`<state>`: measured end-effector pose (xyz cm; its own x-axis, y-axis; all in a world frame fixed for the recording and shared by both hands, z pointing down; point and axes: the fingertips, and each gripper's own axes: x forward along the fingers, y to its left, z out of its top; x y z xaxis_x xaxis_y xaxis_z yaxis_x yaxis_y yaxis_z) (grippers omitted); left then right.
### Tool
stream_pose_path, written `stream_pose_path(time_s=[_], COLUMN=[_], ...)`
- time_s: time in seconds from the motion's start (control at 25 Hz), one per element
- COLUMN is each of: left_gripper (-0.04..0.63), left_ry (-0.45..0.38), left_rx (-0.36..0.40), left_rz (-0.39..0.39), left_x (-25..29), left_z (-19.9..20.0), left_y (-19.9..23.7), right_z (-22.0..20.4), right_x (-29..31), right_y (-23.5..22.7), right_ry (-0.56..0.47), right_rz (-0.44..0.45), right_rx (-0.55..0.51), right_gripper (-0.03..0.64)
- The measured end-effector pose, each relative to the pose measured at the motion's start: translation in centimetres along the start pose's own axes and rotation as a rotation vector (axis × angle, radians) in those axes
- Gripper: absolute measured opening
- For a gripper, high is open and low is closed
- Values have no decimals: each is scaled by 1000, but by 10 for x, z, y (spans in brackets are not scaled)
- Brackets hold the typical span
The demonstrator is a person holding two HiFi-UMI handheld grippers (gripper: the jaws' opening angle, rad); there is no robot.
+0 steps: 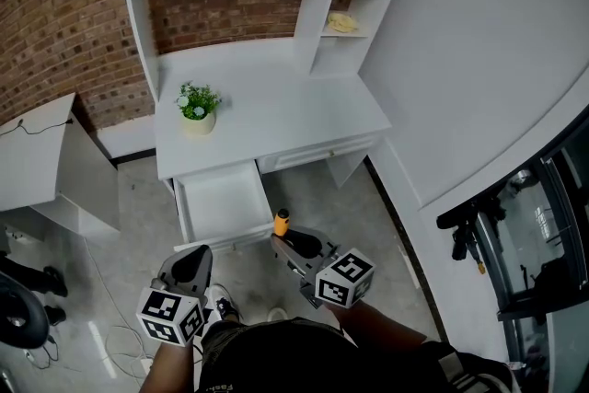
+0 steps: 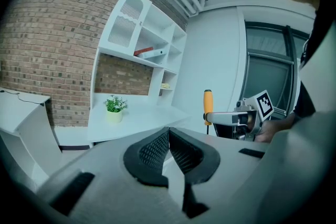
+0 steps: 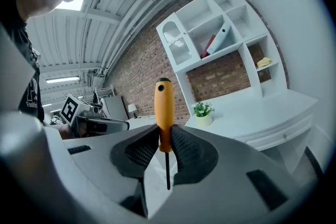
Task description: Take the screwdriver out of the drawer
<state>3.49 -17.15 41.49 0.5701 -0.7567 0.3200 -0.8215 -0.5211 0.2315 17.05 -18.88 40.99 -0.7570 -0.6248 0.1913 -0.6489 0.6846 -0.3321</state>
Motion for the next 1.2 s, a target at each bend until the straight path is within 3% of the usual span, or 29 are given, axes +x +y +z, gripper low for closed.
stream_pose_path(time_s=[1.2], left_gripper=[18], left_ry=[-11], left_rx=[3], left_rz=[14], left_x=[-10], left_z=[4], left_y=[22], right_z=[2], right_x=[22], right_y=[9], right_ry=[10], right_rz=[12], right_rx=[-12], right_gripper=[78])
